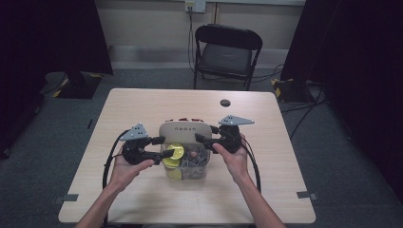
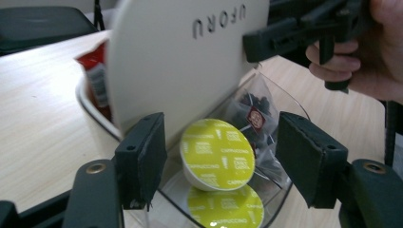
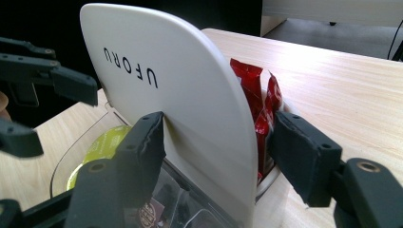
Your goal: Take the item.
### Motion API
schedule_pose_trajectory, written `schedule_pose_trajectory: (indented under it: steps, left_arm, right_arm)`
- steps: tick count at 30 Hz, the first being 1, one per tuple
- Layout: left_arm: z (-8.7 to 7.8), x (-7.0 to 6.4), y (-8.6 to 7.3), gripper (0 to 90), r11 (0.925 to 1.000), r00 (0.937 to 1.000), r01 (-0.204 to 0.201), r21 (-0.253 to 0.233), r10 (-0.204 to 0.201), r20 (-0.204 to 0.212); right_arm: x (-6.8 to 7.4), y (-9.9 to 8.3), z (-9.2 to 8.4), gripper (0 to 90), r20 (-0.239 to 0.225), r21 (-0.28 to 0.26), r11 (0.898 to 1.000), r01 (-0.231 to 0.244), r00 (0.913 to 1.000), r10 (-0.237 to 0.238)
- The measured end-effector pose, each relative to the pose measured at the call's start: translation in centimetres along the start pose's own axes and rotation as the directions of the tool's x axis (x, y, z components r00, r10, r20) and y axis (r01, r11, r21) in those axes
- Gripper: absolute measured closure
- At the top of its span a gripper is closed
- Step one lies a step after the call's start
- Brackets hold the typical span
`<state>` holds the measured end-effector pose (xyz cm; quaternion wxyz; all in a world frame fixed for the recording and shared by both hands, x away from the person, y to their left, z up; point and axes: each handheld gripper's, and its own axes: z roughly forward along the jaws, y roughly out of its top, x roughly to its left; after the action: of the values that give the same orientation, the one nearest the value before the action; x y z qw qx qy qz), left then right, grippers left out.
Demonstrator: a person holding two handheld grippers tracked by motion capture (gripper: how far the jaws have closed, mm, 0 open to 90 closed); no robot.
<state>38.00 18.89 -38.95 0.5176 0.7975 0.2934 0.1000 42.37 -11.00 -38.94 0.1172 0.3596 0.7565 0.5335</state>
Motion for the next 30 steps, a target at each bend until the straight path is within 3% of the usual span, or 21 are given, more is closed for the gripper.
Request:
schedule_pose_trajectory:
  steps: [6,10,15,20,30]
  left_arm:
    - [0.7,-0.1,-0.7,33.0,0.9998,1.0,-0.005,0.018,0.005,0.001]
    - [0.8,0.1,-1.1,29.8,0.9997,0.9996,0.013,0.021,-0.012,-0.024]
    - [1.2,-0.1,-1.1,27.9,0.9993,1.0,0.006,0.037,-0.006,-0.001]
    - [2.0,-0.5,-1.1,28.5,0.9971,1.0,-0.006,0.076,0.006,0.002]
    - [3.5,-0.9,-1.3,32.3,0.9959,0.9999,-0.015,0.089,0.016,-0.006]
  right_arm:
    - [0.0,0.0,0.0,35.6,0.0,-0.001,1.0,-0.001,1.0,0.001]
    - [0.0,0.0,0.0,35.6,0.0,-0.002,1.0,-0.001,1.0,0.001]
    - [0.1,0.0,0.1,35.6,-0.002,-0.002,1.0,-0.002,1.0,0.002]
    - [0.1,0.0,0.2,35.2,0.001,-0.003,1.0,0.001,1.0,-0.001]
    - [0.2,-0.1,0.2,35.7,0.002,-0.002,1.0,0.006,1.0,-0.006]
